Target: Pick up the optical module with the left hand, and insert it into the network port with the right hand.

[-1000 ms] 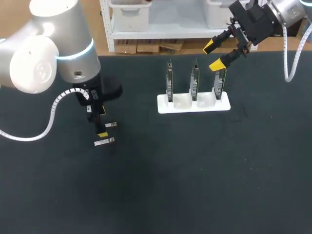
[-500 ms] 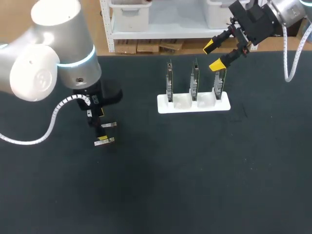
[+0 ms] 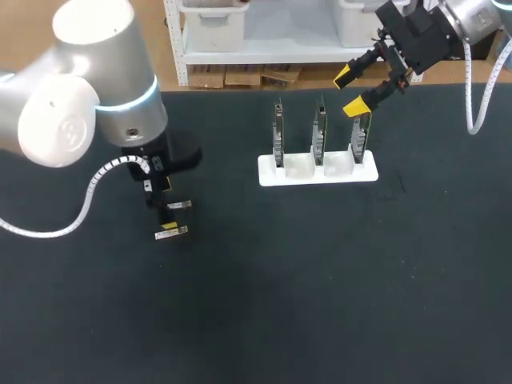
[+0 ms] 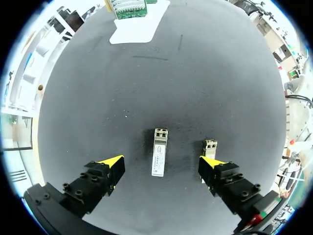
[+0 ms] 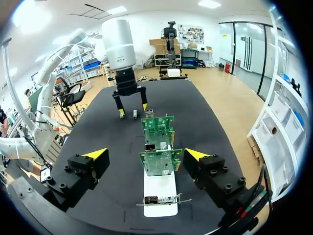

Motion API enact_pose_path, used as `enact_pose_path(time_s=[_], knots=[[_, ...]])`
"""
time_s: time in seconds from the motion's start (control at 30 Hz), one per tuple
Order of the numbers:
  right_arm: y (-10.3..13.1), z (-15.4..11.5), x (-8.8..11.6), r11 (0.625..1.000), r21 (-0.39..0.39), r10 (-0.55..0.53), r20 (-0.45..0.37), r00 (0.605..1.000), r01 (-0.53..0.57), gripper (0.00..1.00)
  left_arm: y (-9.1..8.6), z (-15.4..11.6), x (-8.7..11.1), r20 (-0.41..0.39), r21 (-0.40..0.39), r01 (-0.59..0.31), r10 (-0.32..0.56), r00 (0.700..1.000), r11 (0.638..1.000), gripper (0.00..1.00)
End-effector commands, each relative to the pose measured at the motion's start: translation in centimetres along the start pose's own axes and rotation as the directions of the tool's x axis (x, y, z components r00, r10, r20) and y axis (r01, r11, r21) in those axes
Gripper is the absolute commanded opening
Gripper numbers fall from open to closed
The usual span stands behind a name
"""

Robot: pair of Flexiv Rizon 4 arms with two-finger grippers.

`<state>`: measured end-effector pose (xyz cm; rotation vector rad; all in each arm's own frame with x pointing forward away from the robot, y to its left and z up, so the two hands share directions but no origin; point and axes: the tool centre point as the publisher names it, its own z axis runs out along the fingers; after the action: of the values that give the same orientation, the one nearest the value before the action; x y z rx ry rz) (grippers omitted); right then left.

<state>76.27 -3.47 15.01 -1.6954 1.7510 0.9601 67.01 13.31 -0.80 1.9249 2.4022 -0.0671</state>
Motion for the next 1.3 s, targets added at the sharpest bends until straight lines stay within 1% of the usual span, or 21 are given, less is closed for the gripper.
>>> enact_pose_path(time_s=[0.03,0.57,0.7,0.73,1.3], knots=[[0.11,0.01,0.00,1.000,0.003,0.000,0.000,1.000,0.000,1.00,0.25,-0.23,-0.06,-0.008,0.001,-0.001,0.001,1.000,1.000,1.00],[0.11,0.01,0.00,1.000,0.003,0.000,0.000,1.000,0.000,1.00,0.80,0.23,-0.35,-0.010,0.008,-0.004,0.004,1.000,1.000,1.00],[0.11,0.01,0.00,1.000,0.003,0.000,0.000,1.000,0.000,1.00,0.70,0.25,-0.55,-0.093,-0.034,0.030,-0.033,0.995,0.999,1.00],[0.11,0.01,0.00,1.000,0.003,0.000,0.000,1.000,0.000,1.00,0.67,0.25,-0.60,-0.100,-0.038,0.032,-0.036,0.994,0.999,1.00],[0.11,0.01,0.00,1.000,0.003,0.000,0.000,1.000,0.000,1.00,0.42,0.52,-0.40,-0.089,-0.032,0.056,-0.059,0.994,0.998,1.00]])
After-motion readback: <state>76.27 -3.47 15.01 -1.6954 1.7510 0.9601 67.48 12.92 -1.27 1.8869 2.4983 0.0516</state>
